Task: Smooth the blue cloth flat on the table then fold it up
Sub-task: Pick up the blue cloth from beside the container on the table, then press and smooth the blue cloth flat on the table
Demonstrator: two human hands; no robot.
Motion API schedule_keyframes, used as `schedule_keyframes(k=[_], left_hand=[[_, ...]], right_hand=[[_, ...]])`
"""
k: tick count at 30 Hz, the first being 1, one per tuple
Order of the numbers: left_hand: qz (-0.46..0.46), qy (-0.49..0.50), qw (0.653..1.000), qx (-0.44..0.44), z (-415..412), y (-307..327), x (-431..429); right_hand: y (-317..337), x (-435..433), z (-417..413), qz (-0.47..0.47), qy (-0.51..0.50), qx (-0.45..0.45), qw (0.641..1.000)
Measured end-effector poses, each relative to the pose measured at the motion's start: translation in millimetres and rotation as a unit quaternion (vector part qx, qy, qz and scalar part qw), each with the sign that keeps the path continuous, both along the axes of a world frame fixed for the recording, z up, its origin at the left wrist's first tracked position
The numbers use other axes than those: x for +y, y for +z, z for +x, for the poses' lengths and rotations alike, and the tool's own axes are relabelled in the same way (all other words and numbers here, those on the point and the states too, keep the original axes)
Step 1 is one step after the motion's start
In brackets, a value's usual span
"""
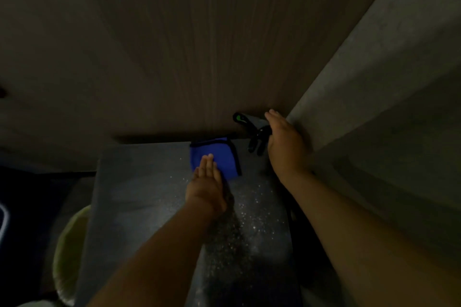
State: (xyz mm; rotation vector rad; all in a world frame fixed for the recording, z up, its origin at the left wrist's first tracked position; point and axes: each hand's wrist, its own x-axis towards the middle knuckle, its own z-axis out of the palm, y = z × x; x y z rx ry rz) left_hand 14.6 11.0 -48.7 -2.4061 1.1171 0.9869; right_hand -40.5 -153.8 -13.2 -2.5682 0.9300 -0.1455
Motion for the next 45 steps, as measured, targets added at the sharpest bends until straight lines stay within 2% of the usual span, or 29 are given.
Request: schedule_keyframes(k=[5, 10, 18, 24, 31, 33, 36, 39, 42, 45], left_hand=[[-0.032, 0.023, 0.999, 0.018, 13.6, -0.5, 22.2], [-0.03, 0.027, 0.999, 0.003, 11.9, -4.1, 21.4], [-0.034, 0.018, 0.999, 0.003, 13.2, -3.0, 21.9], [-0.044, 0.011, 0.999, 0.009, 16.3, -8.3, 25.1], [-0.087, 0.037, 0.995, 0.021, 15.7, -14.6, 30.2], [-0.099, 0.04, 0.994, 0.026, 17.3, -15.2, 31.2], [-0.131, 0.048, 0.99, 0.025, 18.2, -19.0, 34.0], [-0.183, 0.065, 0.98, 0.043, 16.7, -22.1, 40.2], [-0.235, 0.082, 0.967, 0.052, 14.7, -25.4, 50.2], [-0.222, 0.069, 0.972, 0.046, 15.8, -28.8, 54.9]], right_hand=[[-19.3, 21.3, -10.0, -0.035, 0.026, 0.011, 0.999], [-58.7, 69.2, -44.2, 0.004, 0.117, 0.183, 0.976], [-68.3, 66.0, -42.4, -0.005, 0.119, 0.211, 0.97], [-71.2, 53.5, -21.5, 0.003, 0.075, 0.208, 0.975], [-60.4, 54.1, -18.9, 0.029, 0.052, 0.256, 0.965], [-55.7, 54.7, -13.6, 0.01, 0.048, 0.253, 0.966], [-49.6, 65.5, -6.6, -0.03, 0.124, 0.197, 0.972], [-46.1, 89.7, 0.7, -0.012, 0.232, 0.16, 0.959], [-54.3, 110.0, 10.8, -0.016, 0.252, 0.204, 0.946], [-65.5, 117.6, 17.0, -0.031, 0.23, 0.269, 0.935]])
